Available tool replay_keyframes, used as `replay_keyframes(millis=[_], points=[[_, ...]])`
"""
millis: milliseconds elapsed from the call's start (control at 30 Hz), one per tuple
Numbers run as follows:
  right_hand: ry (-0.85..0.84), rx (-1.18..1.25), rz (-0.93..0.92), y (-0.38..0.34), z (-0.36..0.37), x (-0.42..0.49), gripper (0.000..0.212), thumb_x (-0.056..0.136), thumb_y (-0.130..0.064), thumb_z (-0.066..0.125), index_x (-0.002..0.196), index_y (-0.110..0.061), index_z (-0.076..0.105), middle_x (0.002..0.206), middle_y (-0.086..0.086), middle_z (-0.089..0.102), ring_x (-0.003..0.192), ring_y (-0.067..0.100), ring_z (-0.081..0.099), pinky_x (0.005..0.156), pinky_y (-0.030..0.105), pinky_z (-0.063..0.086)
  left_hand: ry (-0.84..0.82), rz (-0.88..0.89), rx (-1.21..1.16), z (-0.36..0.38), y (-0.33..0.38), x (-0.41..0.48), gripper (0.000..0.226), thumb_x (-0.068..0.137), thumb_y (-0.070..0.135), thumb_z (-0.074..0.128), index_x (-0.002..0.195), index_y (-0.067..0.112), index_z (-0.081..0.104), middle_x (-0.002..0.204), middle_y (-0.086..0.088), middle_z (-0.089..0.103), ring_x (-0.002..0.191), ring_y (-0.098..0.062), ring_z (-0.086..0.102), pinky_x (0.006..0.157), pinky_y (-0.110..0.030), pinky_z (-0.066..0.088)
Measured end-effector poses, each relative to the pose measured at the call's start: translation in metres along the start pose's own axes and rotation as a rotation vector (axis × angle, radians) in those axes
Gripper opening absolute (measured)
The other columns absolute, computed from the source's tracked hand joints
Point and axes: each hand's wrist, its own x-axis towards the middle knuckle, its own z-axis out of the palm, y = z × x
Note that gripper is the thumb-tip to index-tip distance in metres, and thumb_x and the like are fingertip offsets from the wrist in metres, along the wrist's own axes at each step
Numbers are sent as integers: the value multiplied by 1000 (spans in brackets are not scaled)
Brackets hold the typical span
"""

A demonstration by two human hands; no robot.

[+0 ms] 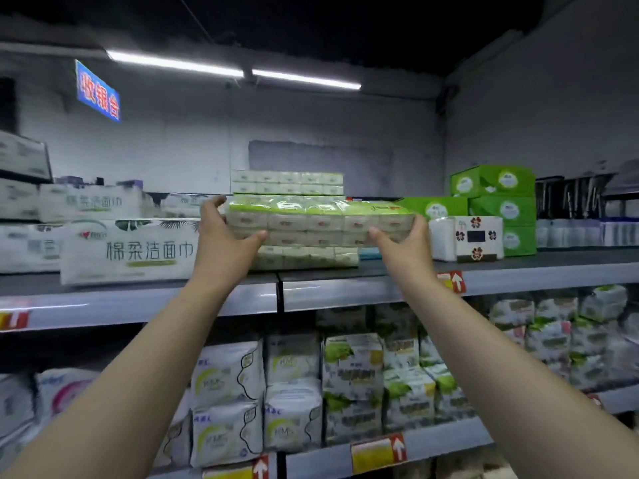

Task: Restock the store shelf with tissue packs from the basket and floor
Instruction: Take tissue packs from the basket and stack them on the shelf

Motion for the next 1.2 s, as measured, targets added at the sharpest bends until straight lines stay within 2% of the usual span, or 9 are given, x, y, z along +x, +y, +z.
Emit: replay_keyframes(millis=[100, 133, 267, 367, 533, 733, 1000, 1100, 1200], points=[[26, -48, -52, 4, 25, 28, 82, 88, -33, 69, 150, -8, 21, 149, 7, 36, 133, 22, 40, 99, 25, 32, 2, 67, 35, 8, -8, 24, 61, 86, 13, 67, 129, 18, 24, 121, -6, 43, 93, -16, 55, 75, -26, 46], [27, -70, -60, 4, 33, 36, 80, 88, -32, 69, 148, -7, 23, 146, 8, 39, 131, 22, 42, 98, 24, 33, -13, 74, 69, 11, -11, 30, 59, 87, 12, 66, 129, 16, 24, 119, -5, 41, 91, -16, 53, 74, -25, 43], [-58, -222, -9, 18, 64, 75, 72, 86, -33, 71, 139, -1, 35, 138, 14, 49, 126, 28, 49, 94, 28, 38, -122, 96, 281, 24, -41, 50, 61, 86, 14, 66, 134, 9, 29, 135, -16, 38, 126, -32, 40, 104, -35, 33], [-149, -296, 127, 42, 79, 94, 77, 84, -39, 72, 139, -1, 35, 136, 13, 54, 123, 29, 53, 96, 31, 40, -219, 105, 512, 34, -61, 54, 60, 91, 18, 59, 144, 9, 31, 158, -24, 2, 147, -32, 5, 117, -33, 10], [-189, -352, 202, 58, 95, 113, 85, 85, -50, 66, 146, -6, 27, 142, 13, 49, 127, 31, 50, 103, 34, 39, -226, 191, 699, 42, -69, 61, 42, 92, 25, 54, 132, 12, 50, 157, -15, 13, 141, -32, 19, 114, -36, 19], [-305, -486, 152, 62, 106, 118, 67, 92, -40, 61, 143, -13, 27, 136, 5, 54, 125, 30, 51, 104, 38, 40, -348, 173, 743, 46, -71, 63, 50, 96, 30, 49, 144, 18, 40, 162, 2, 5, 143, -25, 23, 111, -39, 31], [-248, -660, 120, 38, 91, 101, 57, 98, -35, 53, 140, -2, 34, 137, 16, 52, 124, 33, 51, 91, 32, 42, -511, 141, 838, 39, -56, 63, 54, 100, 31, 41, 151, 19, 28, 163, 1, 3, 142, -28, 30, 110, -39, 31], [-213, -643, -23, 26, 70, 89, 53, 96, -42, 52, 130, -3, 42, 130, 16, 55, 116, 33, 53, 83, 34, 40, -558, 186, 830, 40, -42, 61, 58, 102, 34, 39, 153, 14, 20, 162, -5, 13, 145, -26, 25, 114, -38, 26], [-223, -700, -216, 18, 36, 68, 48, 93, -45, 55, 120, -7, 49, 122, 16, 57, 109, 33, 54, 81, 35, 42, -571, 252, 761, 53, -24, 46, 64, 102, 40, 39, 155, 17, 12, 163, -3, 6, 149, -22, 10, 120, -37, 14]])
